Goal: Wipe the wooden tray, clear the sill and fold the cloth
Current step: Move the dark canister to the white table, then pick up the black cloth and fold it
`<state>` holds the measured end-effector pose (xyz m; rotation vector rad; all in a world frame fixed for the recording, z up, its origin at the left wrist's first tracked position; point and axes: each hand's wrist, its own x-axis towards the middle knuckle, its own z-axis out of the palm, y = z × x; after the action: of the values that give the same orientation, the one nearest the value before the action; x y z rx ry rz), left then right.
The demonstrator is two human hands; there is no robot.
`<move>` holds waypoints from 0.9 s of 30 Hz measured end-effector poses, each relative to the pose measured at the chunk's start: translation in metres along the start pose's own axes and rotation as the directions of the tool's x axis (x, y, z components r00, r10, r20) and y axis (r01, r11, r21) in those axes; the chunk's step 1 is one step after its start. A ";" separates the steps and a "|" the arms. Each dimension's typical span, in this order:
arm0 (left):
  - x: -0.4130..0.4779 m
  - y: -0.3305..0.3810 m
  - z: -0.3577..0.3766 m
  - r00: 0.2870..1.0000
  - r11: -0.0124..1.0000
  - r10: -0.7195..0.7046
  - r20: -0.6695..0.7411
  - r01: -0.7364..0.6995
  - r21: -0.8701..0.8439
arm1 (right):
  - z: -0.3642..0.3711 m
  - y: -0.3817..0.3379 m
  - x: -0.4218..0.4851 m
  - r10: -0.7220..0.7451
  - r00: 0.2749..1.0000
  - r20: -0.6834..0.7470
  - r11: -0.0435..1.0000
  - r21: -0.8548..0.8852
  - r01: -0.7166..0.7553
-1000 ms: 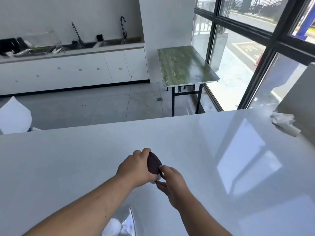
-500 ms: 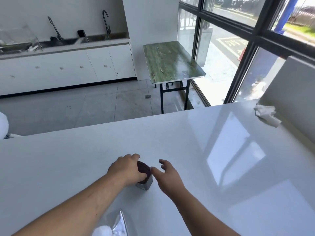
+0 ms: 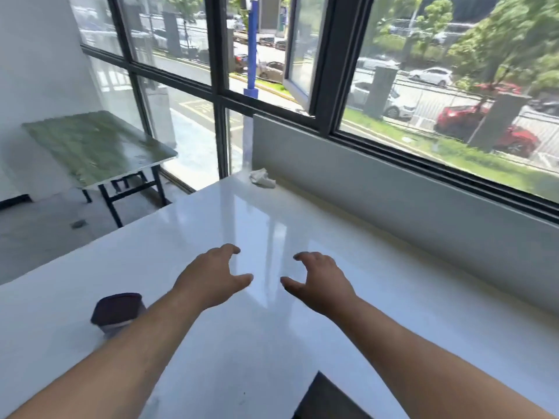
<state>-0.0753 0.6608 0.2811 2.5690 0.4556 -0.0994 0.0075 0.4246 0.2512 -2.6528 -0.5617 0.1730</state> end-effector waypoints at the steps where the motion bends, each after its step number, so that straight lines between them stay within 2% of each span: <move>1: -0.006 0.023 0.017 0.998 0.998 0.057 0.029 -0.058 0.000 | -0.012 0.024 -0.025 0.056 0.998 -0.029 0.998 -0.016 -0.056; 5: -0.037 0.115 0.088 0.956 0.966 0.259 0.137 -0.260 -0.013 | -0.053 0.120 -0.127 0.251 0.963 -0.097 0.963 -0.074 -0.258; 9: -0.079 0.204 0.162 0.866 0.903 0.412 0.283 -0.429 -0.005 | -0.082 0.208 -0.230 0.458 0.873 -0.167 0.885 -0.004 -0.465; 13: -0.124 0.281 0.242 0.765 0.840 0.492 0.416 -0.543 0.004 | -0.091 0.290 -0.328 0.627 0.751 -0.208 0.777 0.099 -0.621; 17: -0.167 0.341 0.329 0.666 0.790 0.513 0.541 -0.613 0.004 | -0.080 0.371 -0.406 0.747 0.649 -0.144 0.665 0.163 -0.729; 22: -0.198 0.391 0.429 0.637 0.800 0.447 0.628 -0.599 0.039 | -0.051 0.461 -0.453 0.784 0.621 -0.013 0.614 0.167 -0.772; 27: -0.213 0.417 0.516 0.652 0.816 0.305 0.694 -0.554 0.162 | -0.012 0.523 -0.453 0.698 0.699 0.155 0.703 0.037 -0.710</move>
<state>-0.1248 -0.0029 0.0736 2.6841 -0.5099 -0.9419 -0.2144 -0.2009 0.0540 -2.6301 0.4694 0.5837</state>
